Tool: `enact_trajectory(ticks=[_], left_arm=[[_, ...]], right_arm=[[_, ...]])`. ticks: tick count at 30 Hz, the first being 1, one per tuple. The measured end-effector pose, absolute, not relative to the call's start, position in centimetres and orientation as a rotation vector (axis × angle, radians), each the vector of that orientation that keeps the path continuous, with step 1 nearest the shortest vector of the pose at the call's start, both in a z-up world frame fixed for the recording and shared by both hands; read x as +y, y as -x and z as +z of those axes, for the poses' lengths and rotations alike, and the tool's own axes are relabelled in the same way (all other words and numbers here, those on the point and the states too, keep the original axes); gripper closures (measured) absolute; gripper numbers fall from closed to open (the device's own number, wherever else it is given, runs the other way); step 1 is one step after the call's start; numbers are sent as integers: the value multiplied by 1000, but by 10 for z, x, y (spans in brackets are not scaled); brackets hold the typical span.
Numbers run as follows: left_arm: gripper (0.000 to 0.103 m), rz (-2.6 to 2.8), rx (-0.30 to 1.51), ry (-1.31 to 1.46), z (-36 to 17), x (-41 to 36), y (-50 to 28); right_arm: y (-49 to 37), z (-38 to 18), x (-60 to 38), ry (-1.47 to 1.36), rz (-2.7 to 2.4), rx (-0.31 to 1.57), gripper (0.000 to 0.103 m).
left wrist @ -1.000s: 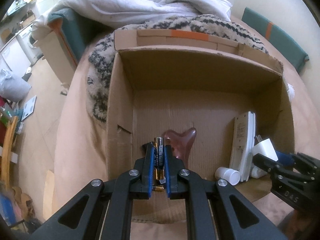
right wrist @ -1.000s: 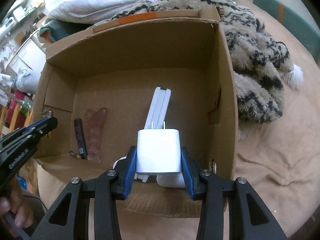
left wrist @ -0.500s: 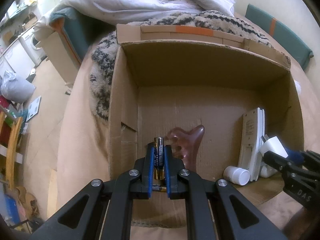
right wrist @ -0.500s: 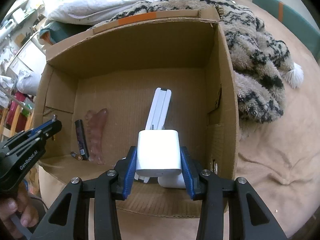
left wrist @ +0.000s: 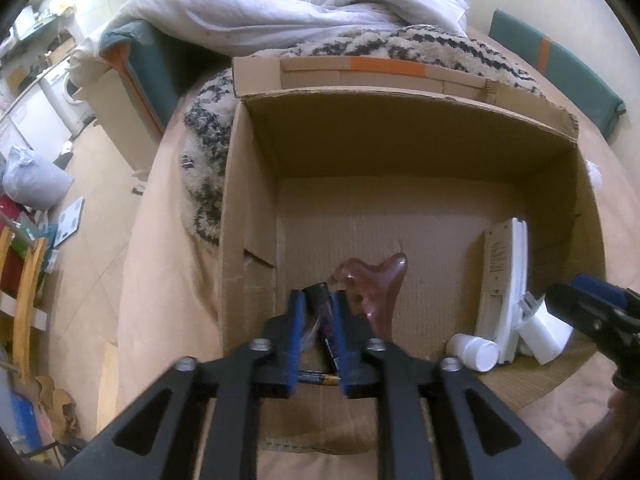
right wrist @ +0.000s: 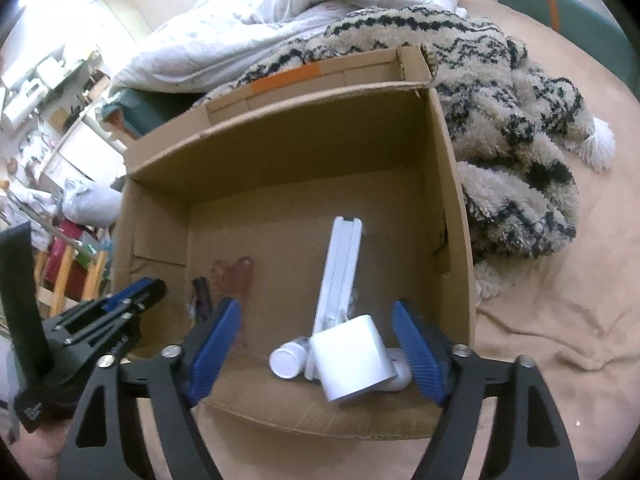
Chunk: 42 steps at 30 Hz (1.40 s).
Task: Organize rigid objects
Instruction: 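Lower the battery into the box with the left tool while the right tool drops the charger in, then grasp the pink heart keychain with the left tool while the right tool grasps the pink perfume bottle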
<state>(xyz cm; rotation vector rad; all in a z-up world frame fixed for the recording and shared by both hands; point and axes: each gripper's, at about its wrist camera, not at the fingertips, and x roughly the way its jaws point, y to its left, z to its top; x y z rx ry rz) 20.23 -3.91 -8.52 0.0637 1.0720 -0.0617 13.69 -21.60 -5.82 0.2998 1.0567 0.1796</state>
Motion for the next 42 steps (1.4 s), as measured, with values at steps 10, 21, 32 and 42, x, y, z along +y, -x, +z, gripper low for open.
enact_trajectory(ticks=[10, 21, 32, 42], left_arm=[[40, -96, 1030, -27, -66, -38, -194], [39, -25, 1060, 30, -43, -10, -171], [39, 38, 1213, 139, -78, 22, -136], [39, 31, 1201, 191, -75, 23, -141]], right_arm=[[-131, -50, -232, -389, 178, 1027, 5], [-104, -44, -253, -523, 185, 1028, 5], [-80, -86, -224, -415, 177, 1249, 5], [-117, -131, -192, -244, 277, 1430, 27]])
